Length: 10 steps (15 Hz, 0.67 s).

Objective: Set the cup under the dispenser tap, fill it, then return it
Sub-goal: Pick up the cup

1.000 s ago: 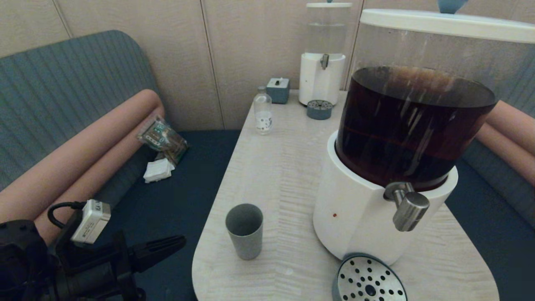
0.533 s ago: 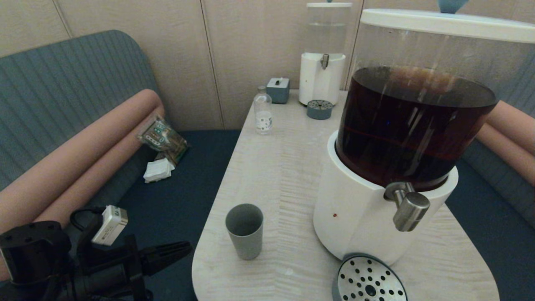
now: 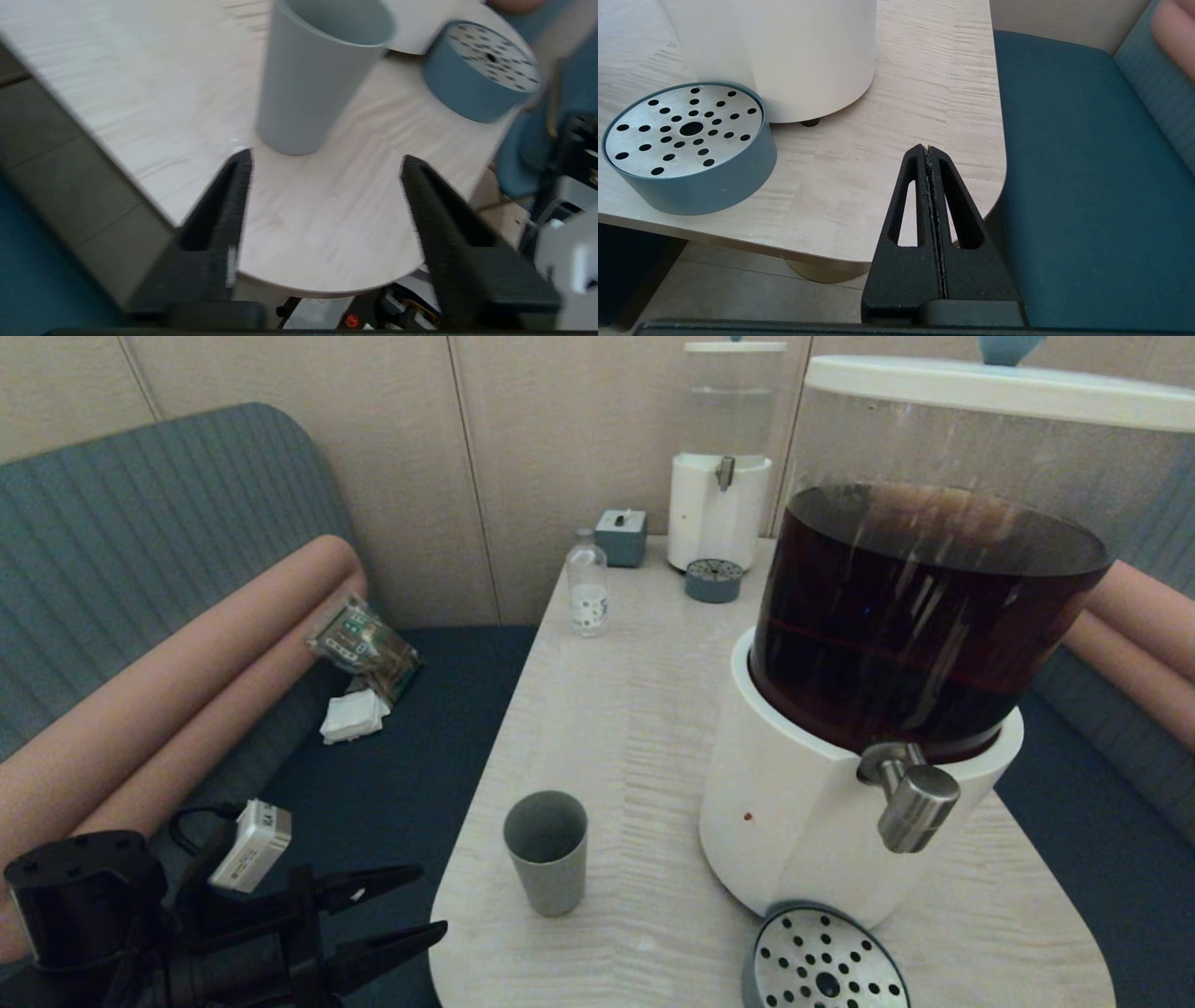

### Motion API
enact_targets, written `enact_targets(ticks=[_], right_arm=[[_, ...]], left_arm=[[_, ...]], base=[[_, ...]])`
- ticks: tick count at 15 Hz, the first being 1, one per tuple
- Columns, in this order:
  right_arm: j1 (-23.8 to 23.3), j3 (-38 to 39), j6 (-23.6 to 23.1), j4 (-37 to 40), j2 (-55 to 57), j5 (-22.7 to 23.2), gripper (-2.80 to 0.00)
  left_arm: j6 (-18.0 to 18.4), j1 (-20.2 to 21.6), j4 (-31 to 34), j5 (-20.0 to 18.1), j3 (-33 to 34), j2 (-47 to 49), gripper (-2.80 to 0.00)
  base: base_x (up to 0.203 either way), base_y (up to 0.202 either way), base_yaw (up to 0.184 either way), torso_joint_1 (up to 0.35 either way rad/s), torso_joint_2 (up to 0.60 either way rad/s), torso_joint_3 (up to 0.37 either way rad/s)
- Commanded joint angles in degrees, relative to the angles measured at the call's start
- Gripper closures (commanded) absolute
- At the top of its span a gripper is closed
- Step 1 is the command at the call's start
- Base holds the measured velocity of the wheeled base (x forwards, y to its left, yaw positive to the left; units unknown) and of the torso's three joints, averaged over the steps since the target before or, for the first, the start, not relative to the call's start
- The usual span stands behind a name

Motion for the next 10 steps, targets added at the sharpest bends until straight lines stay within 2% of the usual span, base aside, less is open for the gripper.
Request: enact_targets(ticks=[1, 10], right_arm=[[0.0, 0.5, 0.0, 0.0, -0.4, 0.0, 0.00], [0.0, 0.5, 0.0, 0.0, -0.4, 0.0, 0.00]], left_arm=[[0.7, -0.2, -0.5, -1.4, -1.7, -0.4, -2.80], [2.3, -4.7, -0.5, -3.9, -9.7, 8.2, -2.80]], base=[[0.000, 0.000, 0.000, 0.000, 0.00, 0.000], [0.000, 0.000, 0.000, 0.000, 0.00, 0.000]])
